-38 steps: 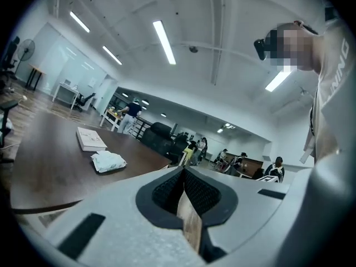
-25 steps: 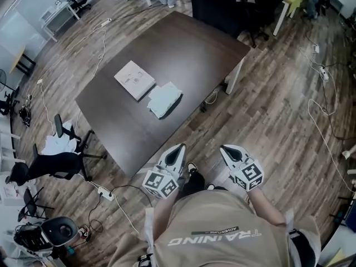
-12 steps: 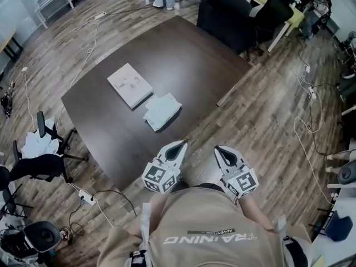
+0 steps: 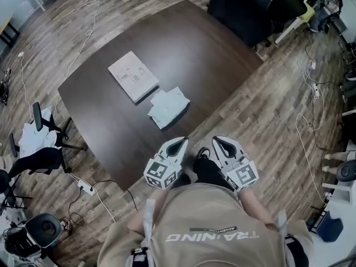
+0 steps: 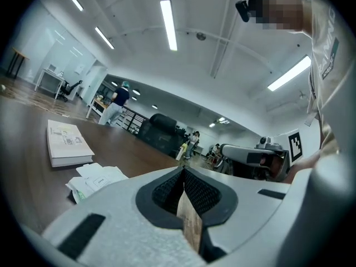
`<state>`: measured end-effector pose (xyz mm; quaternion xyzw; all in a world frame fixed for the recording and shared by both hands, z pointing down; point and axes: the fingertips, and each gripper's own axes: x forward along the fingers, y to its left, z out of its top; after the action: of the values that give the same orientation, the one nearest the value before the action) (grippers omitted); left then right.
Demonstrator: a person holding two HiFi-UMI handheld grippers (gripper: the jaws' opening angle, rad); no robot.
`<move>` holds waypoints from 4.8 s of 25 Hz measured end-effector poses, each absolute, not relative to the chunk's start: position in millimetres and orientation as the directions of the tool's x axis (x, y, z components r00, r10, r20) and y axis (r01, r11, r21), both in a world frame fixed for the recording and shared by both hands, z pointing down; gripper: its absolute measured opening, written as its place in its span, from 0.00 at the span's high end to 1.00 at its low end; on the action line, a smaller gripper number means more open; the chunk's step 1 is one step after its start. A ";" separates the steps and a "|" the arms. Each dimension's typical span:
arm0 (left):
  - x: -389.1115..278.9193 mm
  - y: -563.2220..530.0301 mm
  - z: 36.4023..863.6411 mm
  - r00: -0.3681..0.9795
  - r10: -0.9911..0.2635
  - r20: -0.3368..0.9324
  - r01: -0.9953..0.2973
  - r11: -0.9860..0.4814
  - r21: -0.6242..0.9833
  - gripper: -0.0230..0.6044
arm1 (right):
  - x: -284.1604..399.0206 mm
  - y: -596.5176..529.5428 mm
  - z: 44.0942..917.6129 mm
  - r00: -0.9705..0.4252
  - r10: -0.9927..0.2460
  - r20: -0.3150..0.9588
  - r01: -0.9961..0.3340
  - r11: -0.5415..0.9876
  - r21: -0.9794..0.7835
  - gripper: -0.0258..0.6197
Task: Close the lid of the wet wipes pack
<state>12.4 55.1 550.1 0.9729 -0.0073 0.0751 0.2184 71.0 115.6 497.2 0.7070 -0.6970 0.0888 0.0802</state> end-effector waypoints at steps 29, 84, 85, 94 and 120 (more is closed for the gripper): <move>126.7 -42.5 533.5 0.850 -0.435 0.299 -0.513 -0.812 0.277 0.95 | 201.9 -42.5 571.1 -0.600 -0.752 0.273 -0.800 0.563 -0.208 0.94; 48.0 -149.0 637.2 0.669 -0.605 0.432 -0.743 -0.541 0.393 0.95 | 124.2 -196.9 719.3 -0.775 -0.313 0.549 -0.555 0.752 -0.354 0.76; 46.4 -147.3 637.9 0.666 -0.606 0.436 -0.746 -0.536 0.394 0.95 | 121.6 -196.3 721.0 -0.778 -0.305 0.550 -0.551 0.751 -0.363 0.76; 39.6 -138.4 646.1 0.628 -0.631 0.455 -0.777 -0.477 0.411 0.95 | 109.8 -200.0 738.5 -0.800 -0.216 0.560 -0.512 0.733 -0.448 0.76; 16.8 -123.9 617.8 0.649 -0.616 0.447 -0.755 -0.592 0.280 0.95 | 99.0 -186.0 709.6 -0.794 -0.165 0.585 -0.490 0.742 -0.456 0.86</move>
<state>16.8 -123.9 617.8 0.8790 -0.3901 0.1531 0.2273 99.0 -186.0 709.6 0.1829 -0.8954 0.3087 0.2636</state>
